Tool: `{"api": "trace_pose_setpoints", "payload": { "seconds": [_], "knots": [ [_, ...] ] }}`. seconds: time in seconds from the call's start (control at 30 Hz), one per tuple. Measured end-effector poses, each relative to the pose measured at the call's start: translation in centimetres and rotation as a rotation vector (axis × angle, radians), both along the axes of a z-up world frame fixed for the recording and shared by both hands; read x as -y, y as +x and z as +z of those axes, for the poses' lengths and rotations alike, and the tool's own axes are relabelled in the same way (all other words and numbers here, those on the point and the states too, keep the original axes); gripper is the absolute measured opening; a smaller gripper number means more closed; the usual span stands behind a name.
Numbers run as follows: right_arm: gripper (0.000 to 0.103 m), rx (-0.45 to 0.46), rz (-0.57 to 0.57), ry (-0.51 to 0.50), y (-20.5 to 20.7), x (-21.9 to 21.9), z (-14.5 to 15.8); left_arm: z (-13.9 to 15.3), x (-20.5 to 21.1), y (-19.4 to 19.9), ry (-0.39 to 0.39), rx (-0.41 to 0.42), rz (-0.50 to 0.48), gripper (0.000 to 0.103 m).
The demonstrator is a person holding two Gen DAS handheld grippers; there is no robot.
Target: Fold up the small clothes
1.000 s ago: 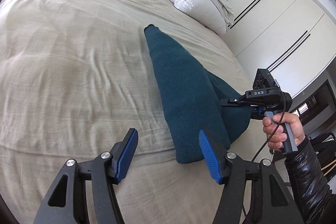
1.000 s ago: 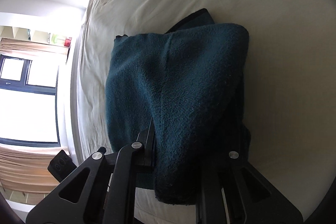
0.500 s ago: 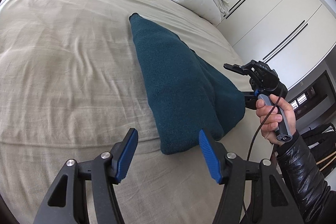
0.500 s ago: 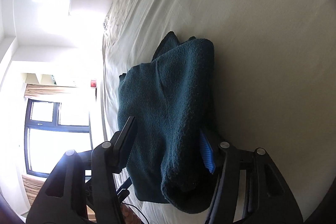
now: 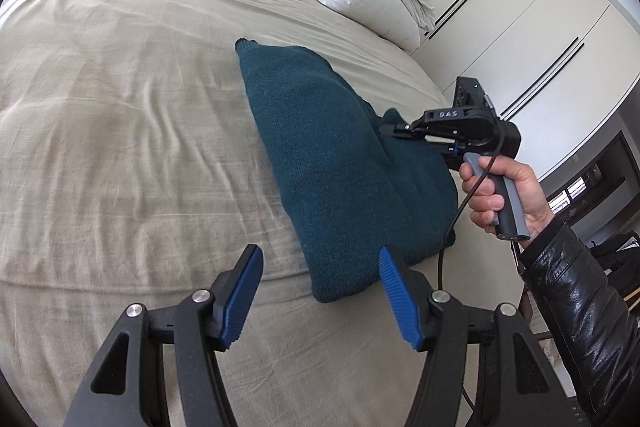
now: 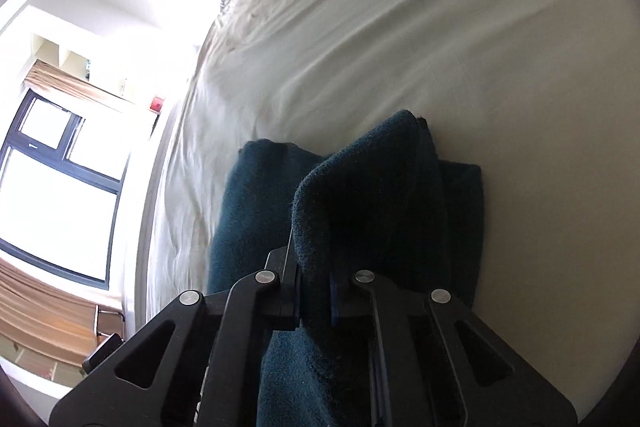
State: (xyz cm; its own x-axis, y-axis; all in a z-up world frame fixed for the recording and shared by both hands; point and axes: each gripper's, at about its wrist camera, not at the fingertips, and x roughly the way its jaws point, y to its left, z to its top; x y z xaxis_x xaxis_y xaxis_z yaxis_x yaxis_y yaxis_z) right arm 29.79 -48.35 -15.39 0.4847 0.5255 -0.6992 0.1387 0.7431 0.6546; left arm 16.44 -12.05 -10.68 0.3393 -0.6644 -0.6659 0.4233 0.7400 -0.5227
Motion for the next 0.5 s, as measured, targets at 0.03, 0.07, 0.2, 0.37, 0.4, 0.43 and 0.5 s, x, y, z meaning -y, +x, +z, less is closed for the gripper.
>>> {"api": "trace_pose_setpoints", "payload": {
  "seconds": [0.03,0.07,0.2,0.37,0.4,0.43,0.5],
  "knots": [
    [0.009,-0.080,-0.013,-0.018,-0.3,1.2,-1.2,0.1,0.2,0.1,0.007,0.004,-0.003,0.063],
    [0.009,-0.103,-0.038,0.016,-0.7,2.1,-2.8,0.1,0.5,0.0,0.012,0.008,-0.006,0.063],
    [0.037,-0.025,-0.156,0.095,-4.4,5.1,-1.9,0.5,1.5,-0.1,0.035,0.027,-0.023,0.063],
    [0.055,0.033,-0.194,0.154,-10.0,6.3,-0.4,2.4,4.1,1.0,0.060,0.111,-0.045,0.063],
    [0.055,0.037,-0.188,0.151,-10.9,6.0,-0.4,2.7,4.8,1.3,0.079,0.129,-0.046,0.063],
    [0.055,0.039,-0.182,0.146,-11.8,5.7,0.0,2.9,5.6,1.6,0.092,0.145,-0.050,0.063],
    [0.055,0.039,-0.135,0.138,-12.9,4.7,0.6,3.3,7.3,2.2,0.119,0.189,-0.069,0.063]
  ]
}}
